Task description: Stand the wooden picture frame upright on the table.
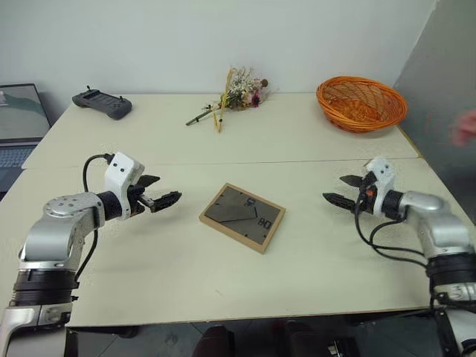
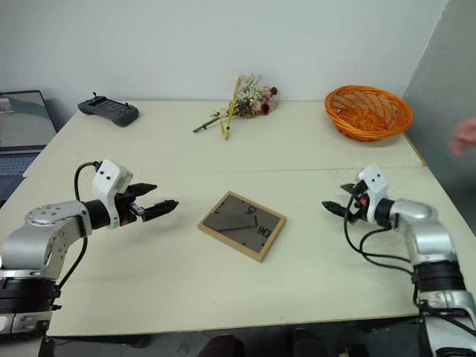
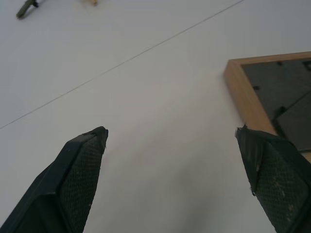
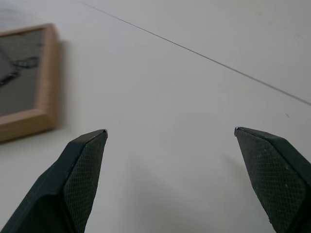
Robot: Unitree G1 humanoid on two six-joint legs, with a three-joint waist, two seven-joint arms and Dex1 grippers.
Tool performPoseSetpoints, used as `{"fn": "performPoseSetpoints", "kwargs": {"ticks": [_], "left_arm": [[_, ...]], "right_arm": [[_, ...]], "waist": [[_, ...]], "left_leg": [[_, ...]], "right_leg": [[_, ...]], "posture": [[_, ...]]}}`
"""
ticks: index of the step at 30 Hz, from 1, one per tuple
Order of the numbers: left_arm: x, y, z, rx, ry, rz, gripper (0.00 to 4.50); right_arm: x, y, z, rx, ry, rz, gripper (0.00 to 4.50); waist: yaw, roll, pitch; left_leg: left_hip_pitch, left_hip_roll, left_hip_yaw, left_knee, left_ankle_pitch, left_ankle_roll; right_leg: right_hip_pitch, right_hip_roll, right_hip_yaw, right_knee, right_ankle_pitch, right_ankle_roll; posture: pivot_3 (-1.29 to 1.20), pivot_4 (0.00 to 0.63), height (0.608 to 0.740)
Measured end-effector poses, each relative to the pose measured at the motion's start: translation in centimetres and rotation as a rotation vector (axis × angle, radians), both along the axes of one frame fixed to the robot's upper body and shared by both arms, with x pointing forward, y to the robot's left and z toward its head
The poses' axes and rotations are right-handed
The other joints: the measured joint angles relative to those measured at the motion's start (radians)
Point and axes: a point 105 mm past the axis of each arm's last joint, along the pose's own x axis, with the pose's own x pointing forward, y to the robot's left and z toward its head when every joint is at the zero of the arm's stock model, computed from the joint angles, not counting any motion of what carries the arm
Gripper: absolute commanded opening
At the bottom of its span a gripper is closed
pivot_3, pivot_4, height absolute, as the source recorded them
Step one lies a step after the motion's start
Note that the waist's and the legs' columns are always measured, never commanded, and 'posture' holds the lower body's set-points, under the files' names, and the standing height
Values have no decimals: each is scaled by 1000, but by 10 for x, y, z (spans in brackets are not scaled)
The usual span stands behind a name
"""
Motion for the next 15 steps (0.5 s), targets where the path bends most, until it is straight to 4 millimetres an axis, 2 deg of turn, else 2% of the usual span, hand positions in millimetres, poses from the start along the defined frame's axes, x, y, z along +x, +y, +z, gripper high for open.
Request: {"fn": "performPoseSetpoints", "kwargs": {"ticks": [3,8,10,12,13,15], "left_arm": [[0,-5,2,16,5,-41,4500],[3,-11,6,36,-3,-66,4500],[0,-12,4,37,7,-78,4153],[-5,-16,1,40,21,-108,3783],[-10,-16,0,54,35,-125,3659],[-20,-17,-2,85,64,-161,3183]], "right_arm": [[1,7,13,-1,-11,63,4467],[6,19,1,-36,35,127,4467],[7,24,-7,-59,58,162,4500],[8,27,-11,-76,63,186,4112],[9,30,-12,-80,66,199,4056],[14,35,-13,-89,63,215,3467]], "waist": [[0,0,0],[0,0,0],[0,0,0],[-1,0,0],[-1,0,0],[-7,0,0]], "left_leg": [[0,0,-1,0,0,0],[-1,0,0,1,0,0],[-1,0,0,1,0,0],[-2,0,0,1,0,0],[-2,0,0,1,0,0],[-1,0,0,0,0,0]], "right_leg": [[0,0,-1,-1,0,0],[0,0,-1,-1,0,0],[0,0,0,-1,0,0],[0,0,0,-1,0,0],[0,0,0,-1,0,0],[-1,0,0,-1,0,0]], "posture": [[0,150,740],[0,150,740],[0,150,740],[0,150,740],[0,150,740],[0,150,740]]}}
